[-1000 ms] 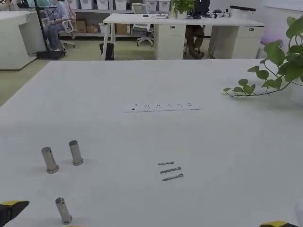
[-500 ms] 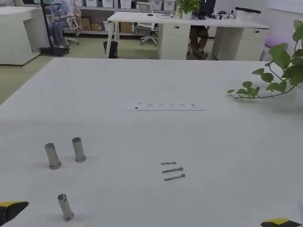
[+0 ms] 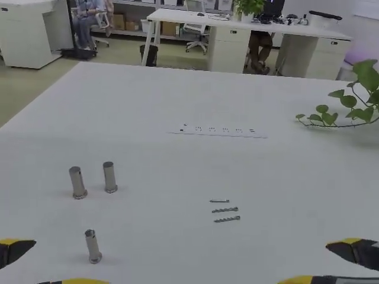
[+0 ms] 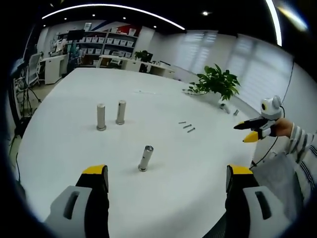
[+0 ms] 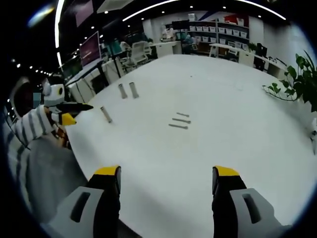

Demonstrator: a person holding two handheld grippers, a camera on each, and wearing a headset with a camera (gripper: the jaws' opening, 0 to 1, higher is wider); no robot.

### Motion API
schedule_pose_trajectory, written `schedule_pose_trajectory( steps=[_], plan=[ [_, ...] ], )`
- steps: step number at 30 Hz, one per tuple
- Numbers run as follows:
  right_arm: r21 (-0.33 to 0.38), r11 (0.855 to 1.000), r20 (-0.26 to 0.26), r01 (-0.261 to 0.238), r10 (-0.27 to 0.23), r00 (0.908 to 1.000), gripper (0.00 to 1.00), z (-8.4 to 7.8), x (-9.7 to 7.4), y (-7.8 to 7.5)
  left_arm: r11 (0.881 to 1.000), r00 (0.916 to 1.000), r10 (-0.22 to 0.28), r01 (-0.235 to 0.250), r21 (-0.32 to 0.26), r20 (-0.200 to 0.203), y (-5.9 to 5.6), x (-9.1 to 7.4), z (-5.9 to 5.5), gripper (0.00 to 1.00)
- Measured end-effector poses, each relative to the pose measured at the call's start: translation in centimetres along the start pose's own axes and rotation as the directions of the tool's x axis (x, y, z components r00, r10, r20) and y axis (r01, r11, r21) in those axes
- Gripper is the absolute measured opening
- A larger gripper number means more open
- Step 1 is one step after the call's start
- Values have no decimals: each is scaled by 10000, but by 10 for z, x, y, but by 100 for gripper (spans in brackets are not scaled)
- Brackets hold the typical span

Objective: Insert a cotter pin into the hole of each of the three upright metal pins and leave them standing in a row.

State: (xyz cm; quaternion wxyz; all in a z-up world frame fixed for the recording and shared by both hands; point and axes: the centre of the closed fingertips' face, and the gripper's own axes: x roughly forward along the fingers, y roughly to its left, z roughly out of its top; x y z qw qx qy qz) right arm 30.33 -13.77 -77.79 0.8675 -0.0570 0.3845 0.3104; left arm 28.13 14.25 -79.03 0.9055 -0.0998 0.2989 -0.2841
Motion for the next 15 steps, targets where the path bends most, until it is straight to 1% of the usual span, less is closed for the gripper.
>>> schedule_pose_trajectory(
  steps=[3,4,6,8,11,12,14,15],
  plan=[
    [-22,10000,67,-9,9,10000,74,12,0,-7,10000,9999,-47,48,8,-96,0,-2,-5,99],
    [-23,10000,76,-18,18,10000,73,13,1,-7,10000,9999,-70,69,-26,-118,0,-2,-6,99],
    [29,9998,-71,-201,201,9998,71,18,4,-7,9999,9999,-89,87,-133,-147,2,-3,-10,99],
    [63,9996,-138,-280,281,9995,69,21,7,-7,9998,9995,-140,135,-166,-276,3,-3,-14,99],
    [-242,9992,-179,-305,300,9994,68,29,13,-7,9996,9993,-206,200,-198,-323,4,-3,-16,99],
    [-295,9991,-172,-301,296,9994,67,31,15,-7,9995,9988,-230,220,-232,-434,4,-3,-18,99],
    [-439,9984,-31,-351,350,9994,65,38,18,-5,9994,9985,-275,265,-213,-476,4,-4,-19,97],
    [-543,9978,144,-392,401,9991,64,43,20,-4,9995,9986,-270,262,-182,-457,4,-4,-19,97]
  ],
)
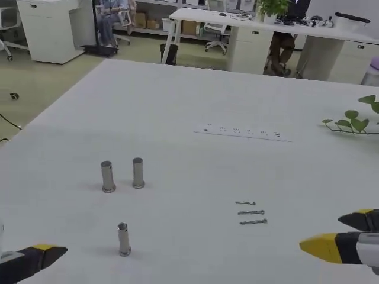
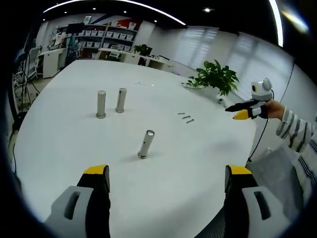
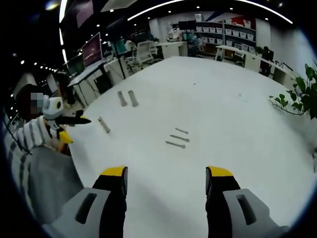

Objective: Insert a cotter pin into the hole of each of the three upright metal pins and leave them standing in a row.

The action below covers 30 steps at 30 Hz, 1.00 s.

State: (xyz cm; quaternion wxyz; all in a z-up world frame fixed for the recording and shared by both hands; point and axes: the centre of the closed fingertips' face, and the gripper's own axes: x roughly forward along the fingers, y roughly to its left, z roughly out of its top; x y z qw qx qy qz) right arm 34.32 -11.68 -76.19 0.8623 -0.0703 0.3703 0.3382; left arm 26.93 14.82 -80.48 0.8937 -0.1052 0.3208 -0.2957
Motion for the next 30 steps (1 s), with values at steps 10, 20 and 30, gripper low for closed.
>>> schedule_pose_trajectory(
  steps=[10,20,30],
  plan=[
    [-303,9994,1303,-139,177,9913,64,34,4,2,9996,9988,-219,210,207,441,-6,-5,15,98],
    [-537,9984,1537,-189,269,9878,64,43,9,3,9988,9981,-322,302,375,532,-8,-7,22,98],
    [-972,9951,1849,-176,355,9821,62,58,19,5,9987,9980,-367,347,378,519,-8,-8,23,97]
  ],
)
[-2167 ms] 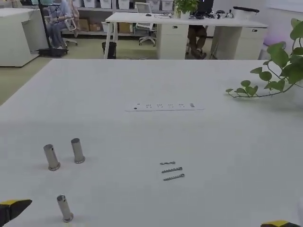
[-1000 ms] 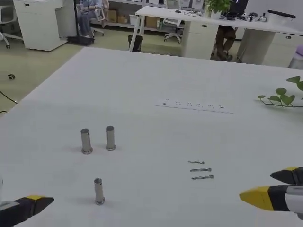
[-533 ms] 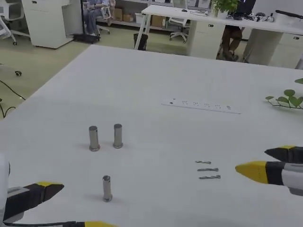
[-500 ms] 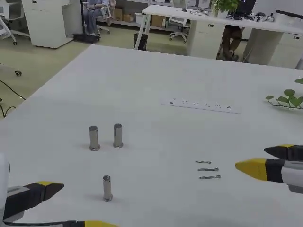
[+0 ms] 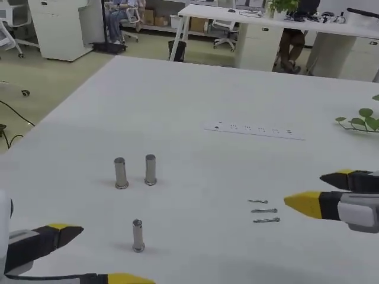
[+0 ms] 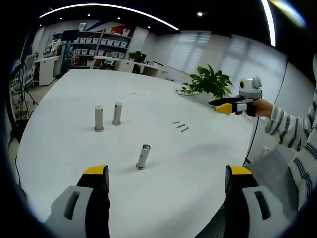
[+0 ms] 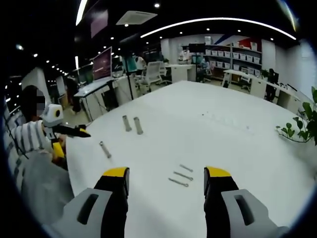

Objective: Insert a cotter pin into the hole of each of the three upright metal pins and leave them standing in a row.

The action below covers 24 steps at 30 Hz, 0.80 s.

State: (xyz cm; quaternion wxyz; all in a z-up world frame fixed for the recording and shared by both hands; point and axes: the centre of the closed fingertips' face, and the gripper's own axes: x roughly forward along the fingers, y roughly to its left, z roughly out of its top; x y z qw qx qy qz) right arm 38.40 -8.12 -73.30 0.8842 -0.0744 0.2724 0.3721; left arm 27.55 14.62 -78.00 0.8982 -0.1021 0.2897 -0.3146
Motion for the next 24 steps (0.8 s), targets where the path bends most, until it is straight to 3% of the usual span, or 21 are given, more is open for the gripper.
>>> schedule_pose_trajectory(
  steps=[14,24],
  plan=[
    [-119,9999,-557,-82,75,9984,63,-13,0,2,9999,9999,-33,35,-163,95,-2,0,0,98],
    [-36,9999,-345,153,-154,9993,64,-11,-8,4,9999,9990,-137,139,-34,420,-4,-6,3,98]
  ],
)
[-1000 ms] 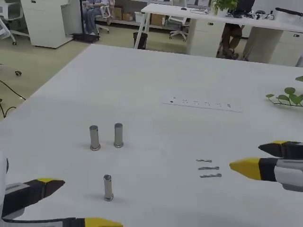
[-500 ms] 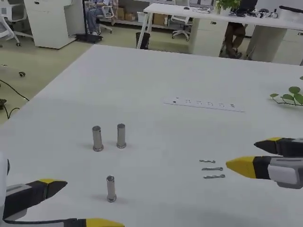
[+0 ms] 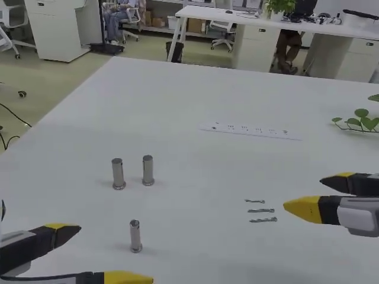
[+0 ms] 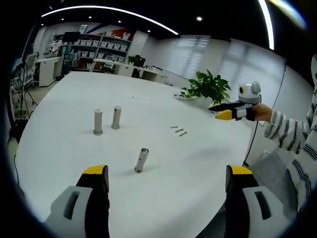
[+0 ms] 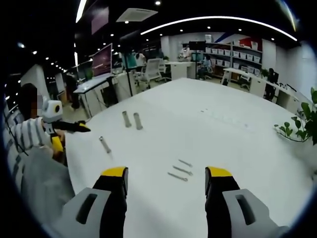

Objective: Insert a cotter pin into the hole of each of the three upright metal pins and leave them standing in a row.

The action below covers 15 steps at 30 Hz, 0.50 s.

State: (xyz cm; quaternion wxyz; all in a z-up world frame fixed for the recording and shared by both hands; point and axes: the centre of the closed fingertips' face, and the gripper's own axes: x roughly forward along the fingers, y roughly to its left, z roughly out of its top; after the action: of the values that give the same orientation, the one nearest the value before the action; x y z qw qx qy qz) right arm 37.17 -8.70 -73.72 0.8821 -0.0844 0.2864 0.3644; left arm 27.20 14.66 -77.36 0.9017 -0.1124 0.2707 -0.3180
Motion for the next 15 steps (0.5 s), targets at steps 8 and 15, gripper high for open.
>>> schedule_pose_trajectory(
  steps=[8,15],
  plan=[
    [216,9997,335,135,-142,9993,66,2,-15,2,9999,9999,-91,91,118,59,-5,-3,0,99],
    [5,9996,-406,273,-273,9988,67,-18,-22,8,9995,9996,-233,230,195,139,-12,-4,0,99]
  ],
)
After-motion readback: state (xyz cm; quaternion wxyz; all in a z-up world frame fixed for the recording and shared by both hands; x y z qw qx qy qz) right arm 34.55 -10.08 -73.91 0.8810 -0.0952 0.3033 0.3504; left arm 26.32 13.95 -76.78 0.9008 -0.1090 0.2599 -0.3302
